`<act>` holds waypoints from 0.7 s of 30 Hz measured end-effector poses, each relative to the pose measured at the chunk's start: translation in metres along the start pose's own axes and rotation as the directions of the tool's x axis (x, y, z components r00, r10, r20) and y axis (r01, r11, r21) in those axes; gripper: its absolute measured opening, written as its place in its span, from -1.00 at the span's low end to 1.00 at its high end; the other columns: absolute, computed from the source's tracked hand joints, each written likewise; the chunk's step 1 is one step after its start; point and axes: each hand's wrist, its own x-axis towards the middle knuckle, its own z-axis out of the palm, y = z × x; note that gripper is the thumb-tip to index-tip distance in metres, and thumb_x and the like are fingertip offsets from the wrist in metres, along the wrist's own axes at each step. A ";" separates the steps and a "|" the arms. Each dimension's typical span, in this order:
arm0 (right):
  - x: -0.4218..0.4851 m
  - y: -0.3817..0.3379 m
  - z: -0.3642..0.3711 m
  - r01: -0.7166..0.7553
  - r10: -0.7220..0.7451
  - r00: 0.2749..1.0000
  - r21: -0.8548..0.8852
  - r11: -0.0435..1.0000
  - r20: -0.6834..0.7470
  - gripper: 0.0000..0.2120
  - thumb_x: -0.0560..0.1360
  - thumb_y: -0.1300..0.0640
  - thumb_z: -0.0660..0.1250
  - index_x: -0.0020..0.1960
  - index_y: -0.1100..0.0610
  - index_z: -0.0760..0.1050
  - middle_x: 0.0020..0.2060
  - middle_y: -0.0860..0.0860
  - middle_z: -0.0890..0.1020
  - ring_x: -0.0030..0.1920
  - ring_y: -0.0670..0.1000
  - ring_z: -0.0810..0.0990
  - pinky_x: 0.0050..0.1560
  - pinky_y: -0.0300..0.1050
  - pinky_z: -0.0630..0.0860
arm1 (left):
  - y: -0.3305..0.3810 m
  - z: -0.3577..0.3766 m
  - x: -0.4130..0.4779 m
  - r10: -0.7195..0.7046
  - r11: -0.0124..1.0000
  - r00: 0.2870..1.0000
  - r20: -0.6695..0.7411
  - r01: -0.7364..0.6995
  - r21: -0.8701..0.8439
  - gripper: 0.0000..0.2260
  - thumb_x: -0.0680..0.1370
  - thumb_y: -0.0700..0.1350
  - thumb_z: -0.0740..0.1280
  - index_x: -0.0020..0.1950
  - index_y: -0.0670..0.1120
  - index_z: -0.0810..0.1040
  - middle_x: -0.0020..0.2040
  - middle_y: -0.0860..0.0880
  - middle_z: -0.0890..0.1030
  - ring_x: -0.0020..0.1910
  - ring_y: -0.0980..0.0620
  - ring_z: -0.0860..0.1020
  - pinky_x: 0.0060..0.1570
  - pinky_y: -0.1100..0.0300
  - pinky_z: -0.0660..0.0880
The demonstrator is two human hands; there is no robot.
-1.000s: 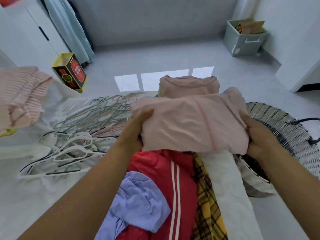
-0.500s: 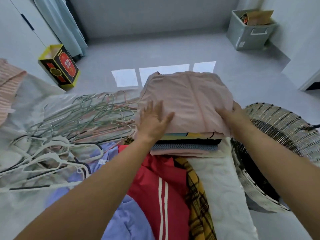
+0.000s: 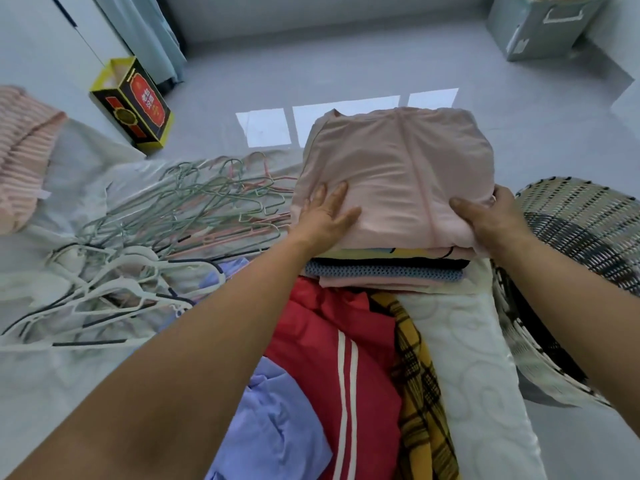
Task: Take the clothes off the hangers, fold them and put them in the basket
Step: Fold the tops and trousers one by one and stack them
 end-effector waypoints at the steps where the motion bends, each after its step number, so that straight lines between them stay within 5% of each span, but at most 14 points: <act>1: -0.004 -0.002 -0.001 0.004 -0.004 1.000 -0.002 1.000 -0.003 -0.29 0.34 -0.05 0.47 0.36 0.22 0.32 0.26 0.11 0.50 0.24 0.14 0.48 0.27 0.06 0.41 | -0.005 -0.004 -0.008 0.043 0.996 0.997 -0.066 -0.048 -0.074 -0.46 0.59 0.10 0.17 0.53 0.07 0.07 0.56 -0.03 -0.08 0.53 0.00 -0.11 0.49 0.04 -0.10; 4: -0.021 0.000 0.000 0.027 -0.027 0.999 0.003 1.000 -0.037 -0.38 0.43 -0.09 0.37 0.36 0.21 0.31 0.24 0.07 0.49 0.20 0.06 0.48 0.11 -0.12 0.39 | -0.037 -0.009 -0.051 0.020 0.957 0.959 -0.282 -0.101 -0.274 -0.53 0.58 -0.07 0.27 0.47 -0.07 0.26 0.49 -0.09 0.20 0.45 0.03 0.18 0.39 0.32 0.12; 6: -0.039 0.001 0.000 0.070 -0.069 0.995 0.000 0.998 -0.069 -0.52 0.54 -0.04 0.27 0.35 0.19 0.31 0.22 0.05 0.49 0.16 0.03 0.48 0.04 -0.18 0.34 | -0.076 -0.003 -0.093 -0.127 0.948 0.947 -0.294 0.028 -0.317 -0.66 0.56 -0.15 0.30 0.32 -0.20 0.43 0.28 -0.13 0.46 0.25 0.02 0.40 0.14 0.41 0.26; 9: -0.075 -0.002 0.004 0.164 -0.161 0.981 0.024 0.986 -0.107 -0.62 0.57 0.07 0.20 0.33 0.19 0.31 0.19 0.06 0.48 0.15 0.02 0.47 0.07 -0.11 0.40 | -0.148 0.016 -0.165 -0.318 0.928 0.907 -0.277 0.239 -0.286 -0.78 0.52 -0.17 0.37 0.10 -0.26 0.53 0.00 -0.13 0.55 0.09 -0.15 0.52 -0.02 0.19 0.35; 14: -0.160 0.016 0.038 0.256 -0.261 0.956 -0.056 0.965 -0.131 -0.42 0.52 0.01 0.15 0.49 0.12 0.13 0.47 0.04 0.19 0.46 -0.01 0.17 0.45 0.00 0.17 | -0.234 0.035 -0.255 -0.551 0.833 0.769 -0.323 0.528 -0.164 -0.58 0.44 -0.09 0.46 0.19 -0.27 0.48 0.11 -0.23 0.55 0.08 -0.24 0.51 -0.01 -0.06 0.47; 16: -0.202 0.025 0.063 0.229 -0.231 0.972 -0.032 0.973 -0.049 -0.40 0.51 -0.06 0.12 0.50 0.08 0.11 0.49 -0.08 0.11 0.48 -0.10 0.08 0.46 -0.07 0.09 | -0.252 0.039 -0.275 -0.610 0.792 0.731 -0.306 0.564 -0.233 -0.52 0.44 -0.05 0.45 0.28 -0.22 0.44 0.19 -0.23 0.54 0.14 -0.23 0.50 0.06 -0.09 0.48; 18: -0.242 0.032 0.093 0.197 -0.197 0.975 0.009 0.980 0.101 -0.48 0.51 -0.11 0.13 0.42 0.04 0.25 0.38 -0.10 0.26 0.40 -0.12 0.23 0.41 -0.13 0.18 | -0.261 0.040 -0.290 -0.650 0.756 0.715 -0.259 0.572 -0.318 -0.47 0.47 -0.05 0.43 0.36 -0.22 0.37 0.28 -0.24 0.49 0.23 -0.22 0.47 0.16 -0.08 0.43; 21: -0.283 0.052 0.135 0.004 0.016 0.937 -0.055 0.998 0.350 -0.66 0.56 0.12 0.26 0.32 0.08 0.36 0.25 0.04 0.43 0.26 0.01 0.43 0.27 -0.10 0.37 | -0.263 0.041 -0.300 -0.587 0.801 0.786 -0.192 0.531 -0.275 -0.35 0.44 0.06 0.42 0.42 -0.17 0.31 0.33 -0.19 0.46 0.29 -0.17 0.44 0.24 -0.05 0.39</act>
